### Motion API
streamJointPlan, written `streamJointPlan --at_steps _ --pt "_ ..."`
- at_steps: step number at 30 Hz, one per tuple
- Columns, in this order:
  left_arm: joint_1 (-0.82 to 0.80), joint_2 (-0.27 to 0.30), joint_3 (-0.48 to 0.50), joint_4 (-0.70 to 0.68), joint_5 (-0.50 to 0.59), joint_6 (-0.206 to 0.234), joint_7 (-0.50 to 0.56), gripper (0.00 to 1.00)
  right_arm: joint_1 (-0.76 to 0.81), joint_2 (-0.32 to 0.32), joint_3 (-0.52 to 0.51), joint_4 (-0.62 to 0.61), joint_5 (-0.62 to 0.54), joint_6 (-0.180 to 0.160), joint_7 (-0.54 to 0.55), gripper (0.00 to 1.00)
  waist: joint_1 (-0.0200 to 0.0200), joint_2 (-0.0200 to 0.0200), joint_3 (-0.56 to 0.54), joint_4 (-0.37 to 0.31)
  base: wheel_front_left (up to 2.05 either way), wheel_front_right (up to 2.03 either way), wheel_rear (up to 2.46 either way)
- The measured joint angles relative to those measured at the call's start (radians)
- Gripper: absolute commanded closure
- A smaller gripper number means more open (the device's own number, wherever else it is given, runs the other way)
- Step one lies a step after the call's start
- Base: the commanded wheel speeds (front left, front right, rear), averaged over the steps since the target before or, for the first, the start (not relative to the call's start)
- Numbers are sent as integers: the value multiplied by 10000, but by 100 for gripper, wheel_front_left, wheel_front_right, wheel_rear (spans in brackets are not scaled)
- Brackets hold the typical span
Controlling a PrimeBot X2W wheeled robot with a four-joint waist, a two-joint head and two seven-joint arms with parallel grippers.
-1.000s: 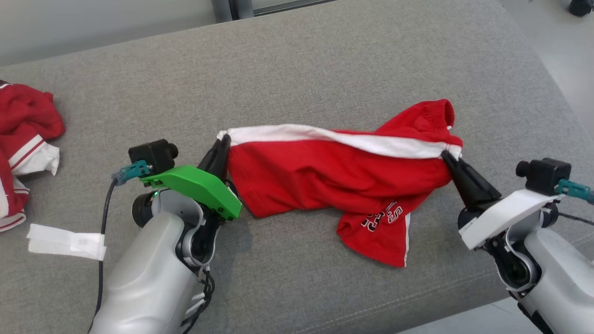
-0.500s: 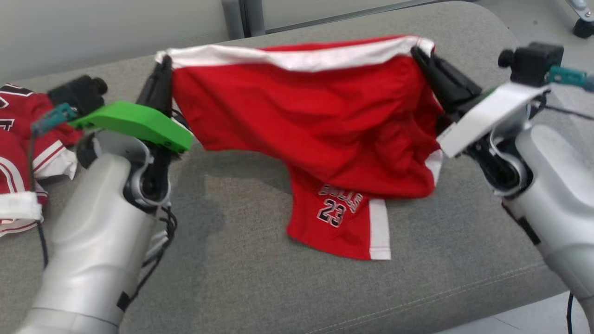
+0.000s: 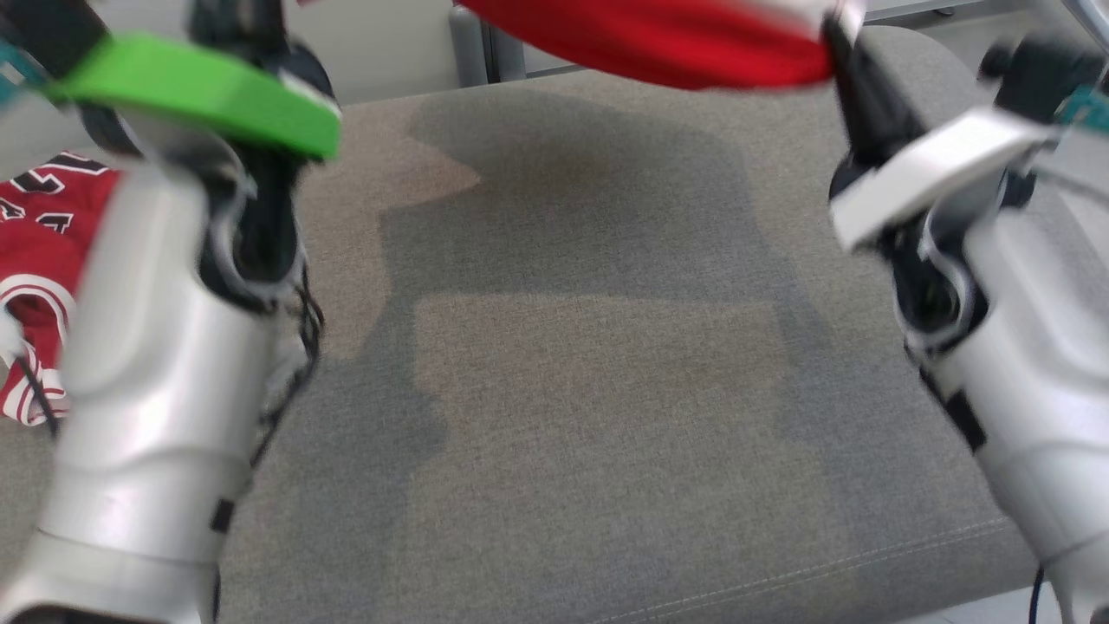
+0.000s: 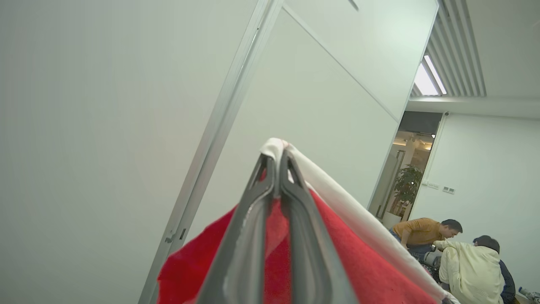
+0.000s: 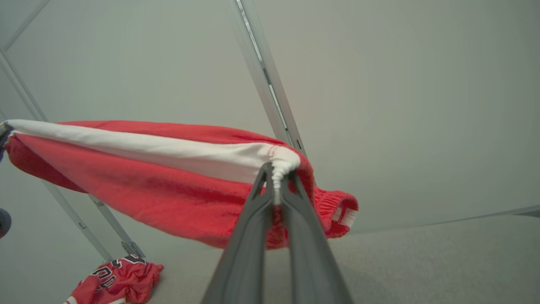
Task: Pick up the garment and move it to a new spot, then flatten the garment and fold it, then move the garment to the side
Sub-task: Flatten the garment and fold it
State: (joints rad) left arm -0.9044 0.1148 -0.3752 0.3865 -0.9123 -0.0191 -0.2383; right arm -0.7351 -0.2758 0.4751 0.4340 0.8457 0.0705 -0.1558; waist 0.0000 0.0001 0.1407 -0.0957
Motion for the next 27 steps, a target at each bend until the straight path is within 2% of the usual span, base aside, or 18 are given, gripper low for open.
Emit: streamJointPlan --at_steps 4,8,15,23,27 --pt "3084 -320 -681 832 -280 31 322 100 2518 -33 767 892 238 123 487 100 0 0 154 133 0 0 0" --pt "5210 -372 -1026 1237 -462 33 278 100 3542 31 1091 1212 382 265 531 100 1 0 386 228 0 0 0" --pt "5817 -389 -782 1166 -560 -88 -36 100 3624 165 1198 1183 449 437 -35 100 0 0 373 202 0 0 0" --pt "6373 -366 -660 535 25 -263 -107 100 4315 -140 1490 725 326 454 -441 100 0 0 -53 167 0 0 0" --pt "7145 -326 -219 13 199 -257 -105 100 4842 -272 1664 587 224 518 -476 100 0 0 -284 156 0 0 0"
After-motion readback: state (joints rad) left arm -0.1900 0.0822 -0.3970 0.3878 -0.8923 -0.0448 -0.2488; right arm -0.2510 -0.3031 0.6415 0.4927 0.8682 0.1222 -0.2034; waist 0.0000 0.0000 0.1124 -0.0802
